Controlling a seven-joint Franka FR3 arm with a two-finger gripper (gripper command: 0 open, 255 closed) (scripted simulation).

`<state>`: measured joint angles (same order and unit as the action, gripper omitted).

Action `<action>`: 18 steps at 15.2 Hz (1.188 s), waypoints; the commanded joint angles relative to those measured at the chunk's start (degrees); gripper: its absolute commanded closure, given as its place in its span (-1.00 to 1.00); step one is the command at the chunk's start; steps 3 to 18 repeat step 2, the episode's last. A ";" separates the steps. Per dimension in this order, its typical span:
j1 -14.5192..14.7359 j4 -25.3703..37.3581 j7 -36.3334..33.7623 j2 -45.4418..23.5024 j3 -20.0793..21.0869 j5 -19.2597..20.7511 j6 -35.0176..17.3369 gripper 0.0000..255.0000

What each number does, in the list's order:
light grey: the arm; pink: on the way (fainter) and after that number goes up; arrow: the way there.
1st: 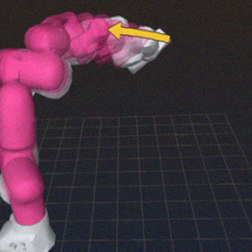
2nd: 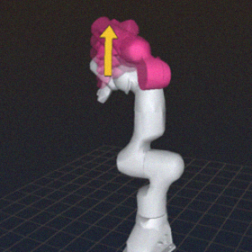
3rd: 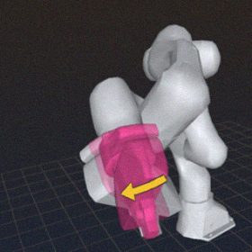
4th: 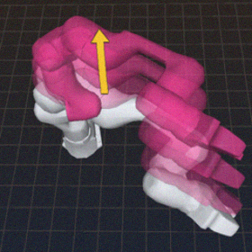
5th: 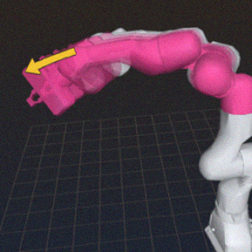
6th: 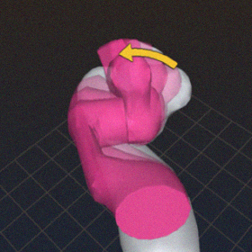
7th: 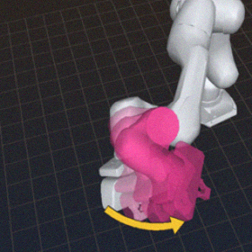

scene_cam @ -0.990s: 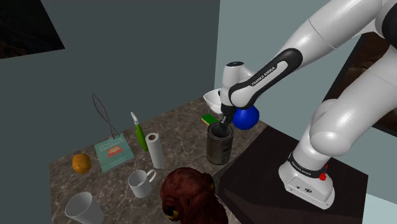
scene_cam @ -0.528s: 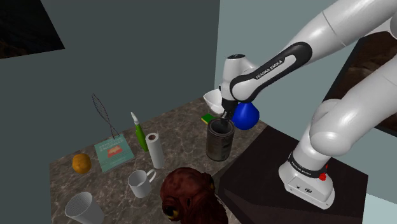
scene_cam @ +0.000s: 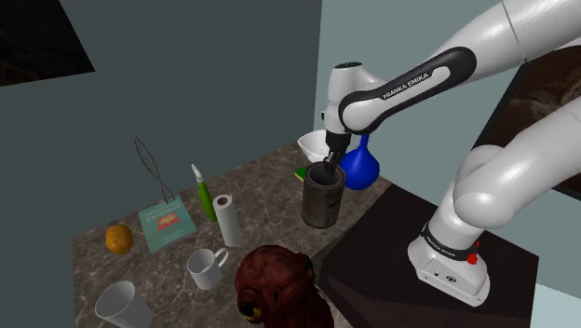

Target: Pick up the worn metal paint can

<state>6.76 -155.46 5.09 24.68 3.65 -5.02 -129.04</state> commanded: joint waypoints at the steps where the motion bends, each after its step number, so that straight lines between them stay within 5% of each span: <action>1: 0.04 0.45 -0.15 0.75 0.04 -0.01 1.09 1.00; 18: 0.04 0.46 -0.15 0.74 0.04 -0.01 1.08 1.00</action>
